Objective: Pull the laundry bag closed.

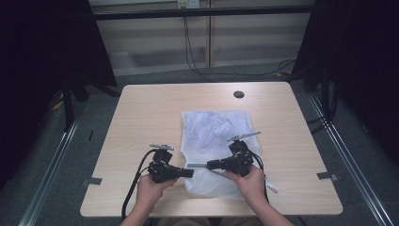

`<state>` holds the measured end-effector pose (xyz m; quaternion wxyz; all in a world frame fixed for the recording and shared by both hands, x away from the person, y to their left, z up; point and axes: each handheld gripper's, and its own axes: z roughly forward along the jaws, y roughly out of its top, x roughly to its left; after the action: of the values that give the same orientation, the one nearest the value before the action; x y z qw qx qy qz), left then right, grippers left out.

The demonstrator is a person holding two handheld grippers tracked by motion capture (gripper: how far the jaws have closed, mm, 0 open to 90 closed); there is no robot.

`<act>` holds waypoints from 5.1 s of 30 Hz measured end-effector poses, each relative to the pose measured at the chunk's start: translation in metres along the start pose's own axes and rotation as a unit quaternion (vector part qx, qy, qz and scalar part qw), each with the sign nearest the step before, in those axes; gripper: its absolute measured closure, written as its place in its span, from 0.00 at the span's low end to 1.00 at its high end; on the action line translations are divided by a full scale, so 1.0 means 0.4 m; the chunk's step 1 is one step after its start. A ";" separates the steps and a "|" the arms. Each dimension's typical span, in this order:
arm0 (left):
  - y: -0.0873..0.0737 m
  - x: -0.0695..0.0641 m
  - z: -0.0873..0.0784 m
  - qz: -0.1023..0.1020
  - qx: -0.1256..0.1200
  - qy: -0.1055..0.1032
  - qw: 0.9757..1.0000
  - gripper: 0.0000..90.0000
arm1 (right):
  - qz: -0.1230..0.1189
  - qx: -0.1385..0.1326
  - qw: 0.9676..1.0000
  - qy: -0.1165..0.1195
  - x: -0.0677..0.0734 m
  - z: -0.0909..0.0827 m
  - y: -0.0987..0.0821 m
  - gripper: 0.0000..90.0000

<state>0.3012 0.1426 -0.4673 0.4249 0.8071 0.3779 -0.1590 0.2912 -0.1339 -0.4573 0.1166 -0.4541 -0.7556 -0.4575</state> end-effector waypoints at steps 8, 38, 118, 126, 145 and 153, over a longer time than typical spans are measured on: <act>0.000 -0.001 0.000 0.000 0.002 0.001 1.000 0.98 | -0.001 0.001 1.000 0.000 0.000 -0.001 0.000 0.96; 0.000 0.000 -0.005 -0.003 0.001 0.001 1.000 0.98 | 0.002 0.000 1.000 -0.002 -0.015 -0.018 -0.009 0.96; -0.002 0.003 -0.012 -0.009 0.006 -0.002 1.000 0.98 | 0.016 0.003 1.000 -0.013 -0.064 -0.085 -0.032 0.96; -0.003 0.003 -0.011 -0.011 0.006 -0.003 1.000 0.98 | 0.018 0.001 1.000 -0.011 -0.067 -0.086 -0.033 0.96; -0.003 0.001 -0.009 -0.011 0.010 -0.001 1.000 0.98 | 0.016 0.002 1.000 -0.010 -0.068 -0.091 -0.036 0.96; -0.003 0.004 -0.013 -0.010 0.008 -0.001 1.000 0.98 | 0.017 0.001 1.000 -0.013 -0.073 -0.097 -0.037 0.97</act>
<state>0.3011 0.1479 -0.4660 0.4168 0.8067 0.3842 -0.1669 0.2867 -0.1843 -0.4619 0.1149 -0.4725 -0.7497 -0.4487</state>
